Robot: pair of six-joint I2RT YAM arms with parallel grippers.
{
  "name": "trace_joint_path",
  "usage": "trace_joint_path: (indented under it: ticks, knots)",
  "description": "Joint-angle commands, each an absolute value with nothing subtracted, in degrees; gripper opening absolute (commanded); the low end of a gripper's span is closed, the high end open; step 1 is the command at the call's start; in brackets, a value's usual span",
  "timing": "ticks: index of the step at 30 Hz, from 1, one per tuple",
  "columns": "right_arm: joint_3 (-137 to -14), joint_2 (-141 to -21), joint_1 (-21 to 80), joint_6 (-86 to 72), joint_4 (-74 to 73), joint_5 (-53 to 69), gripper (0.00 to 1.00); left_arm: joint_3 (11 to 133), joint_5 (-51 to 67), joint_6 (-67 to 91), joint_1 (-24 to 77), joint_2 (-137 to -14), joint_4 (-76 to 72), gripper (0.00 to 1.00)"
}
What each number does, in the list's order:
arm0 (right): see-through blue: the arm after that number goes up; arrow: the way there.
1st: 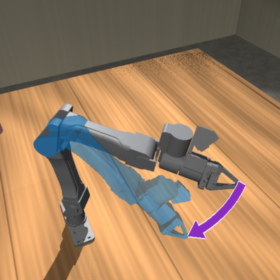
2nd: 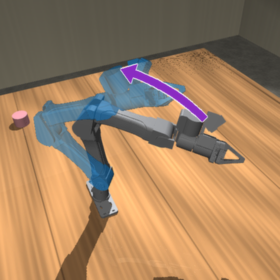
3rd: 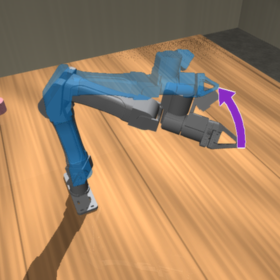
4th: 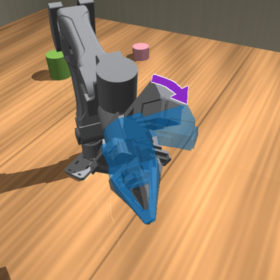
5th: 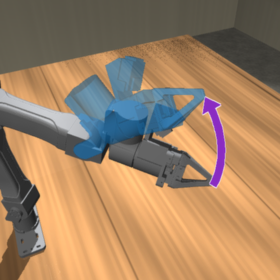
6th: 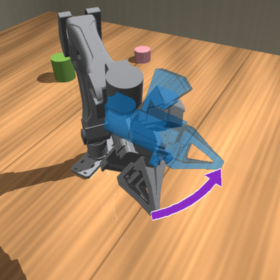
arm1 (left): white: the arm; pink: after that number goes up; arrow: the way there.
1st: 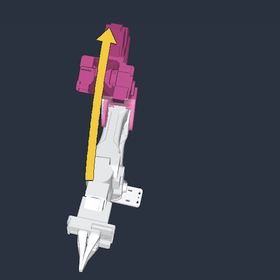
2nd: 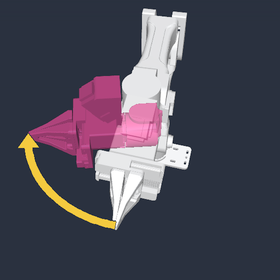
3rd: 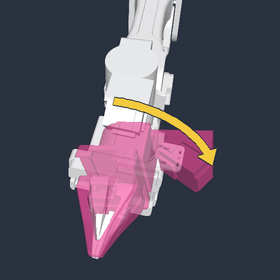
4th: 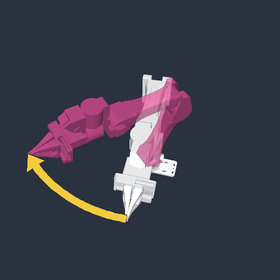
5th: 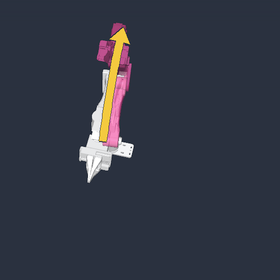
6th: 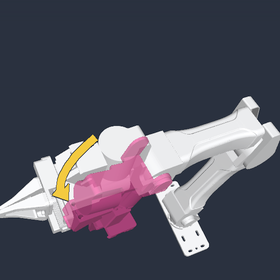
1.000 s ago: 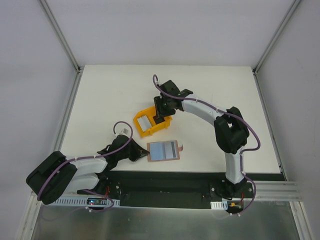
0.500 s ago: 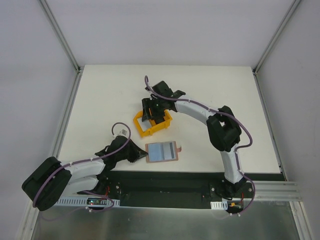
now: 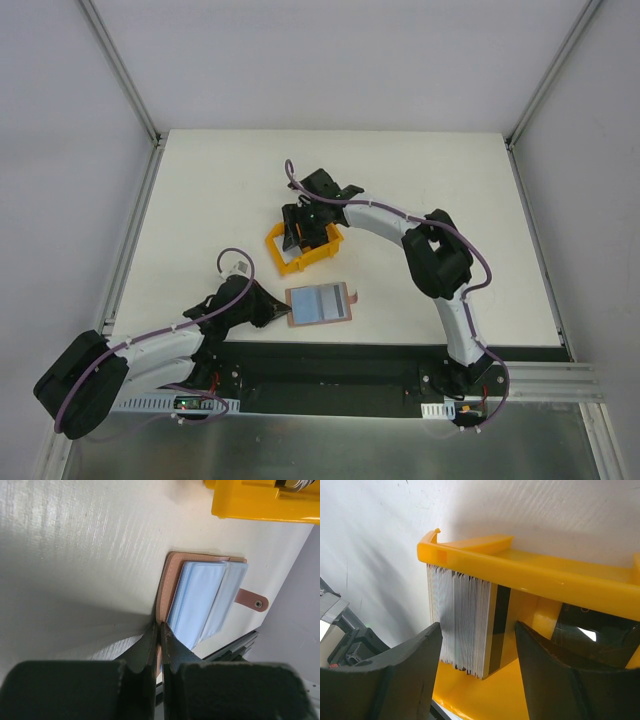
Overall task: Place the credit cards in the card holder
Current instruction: Pick up the credit card from the storage box.
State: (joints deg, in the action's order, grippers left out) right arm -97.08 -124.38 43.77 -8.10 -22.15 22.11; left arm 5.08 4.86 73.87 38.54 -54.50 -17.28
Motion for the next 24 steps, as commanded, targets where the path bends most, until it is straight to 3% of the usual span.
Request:
trace_joint_path:
  ticks: [1,17,24]
  knots:
    - [-99.1,-121.1,44.4,-8.3,-21.1,23.6,0.61,4.1,2.9,72.5,38.2,-54.9,-14.5,0.0]
    - [-99.2,-118.3,44.4,-8.4,-22.2,24.4,0.37,4.2,3.8,72.3,38.2,-56.4,-16.1,0.0]
    - [-99.8,-117.5,44.4,-7.2,-23.9,21.1,0.16,4.1,4.0,72.3,38.2,-56.7,-16.1,0.0]
